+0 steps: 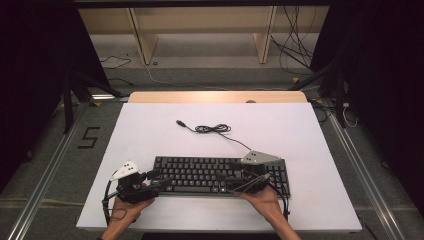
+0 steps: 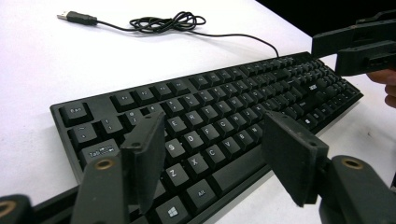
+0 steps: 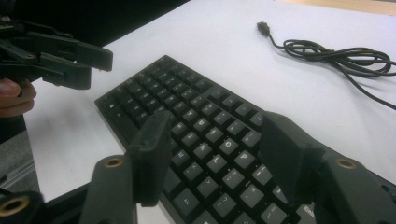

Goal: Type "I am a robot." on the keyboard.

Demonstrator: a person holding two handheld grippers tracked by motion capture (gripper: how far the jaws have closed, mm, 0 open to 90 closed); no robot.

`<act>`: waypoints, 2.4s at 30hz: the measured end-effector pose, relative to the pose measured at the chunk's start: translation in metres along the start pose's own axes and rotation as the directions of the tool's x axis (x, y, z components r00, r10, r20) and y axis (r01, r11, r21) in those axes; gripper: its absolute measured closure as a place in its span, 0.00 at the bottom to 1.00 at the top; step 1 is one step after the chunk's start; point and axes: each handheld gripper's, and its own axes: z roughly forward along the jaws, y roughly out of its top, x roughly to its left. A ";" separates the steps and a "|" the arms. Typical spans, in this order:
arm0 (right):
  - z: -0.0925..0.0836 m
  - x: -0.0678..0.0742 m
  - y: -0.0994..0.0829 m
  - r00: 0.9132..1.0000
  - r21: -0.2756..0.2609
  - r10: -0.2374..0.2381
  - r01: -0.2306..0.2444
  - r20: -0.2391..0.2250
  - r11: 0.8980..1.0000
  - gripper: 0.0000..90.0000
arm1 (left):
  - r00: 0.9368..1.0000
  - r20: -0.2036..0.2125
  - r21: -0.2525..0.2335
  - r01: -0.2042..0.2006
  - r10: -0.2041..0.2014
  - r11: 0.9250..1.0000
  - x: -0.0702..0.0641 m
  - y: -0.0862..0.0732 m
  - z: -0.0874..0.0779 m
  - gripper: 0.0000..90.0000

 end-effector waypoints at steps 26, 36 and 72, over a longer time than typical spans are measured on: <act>0.017 -0.001 0.005 1.000 0.036 -0.003 0.002 0.016 0.999 0.97 | 0.998 -0.035 0.059 -0.041 0.044 0.997 0.001 -0.002 0.001 0.95; 0.025 -0.004 0.005 1.000 0.057 0.000 -0.001 0.019 0.998 0.98 | 0.998 -0.060 0.068 -0.030 0.034 0.997 0.006 -0.001 0.001 0.99; 0.046 -0.008 0.002 0.998 0.129 0.000 -0.008 0.059 0.992 0.98 | 0.994 -0.103 0.189 0.002 0.018 0.982 0.015 -0.005 0.013 0.99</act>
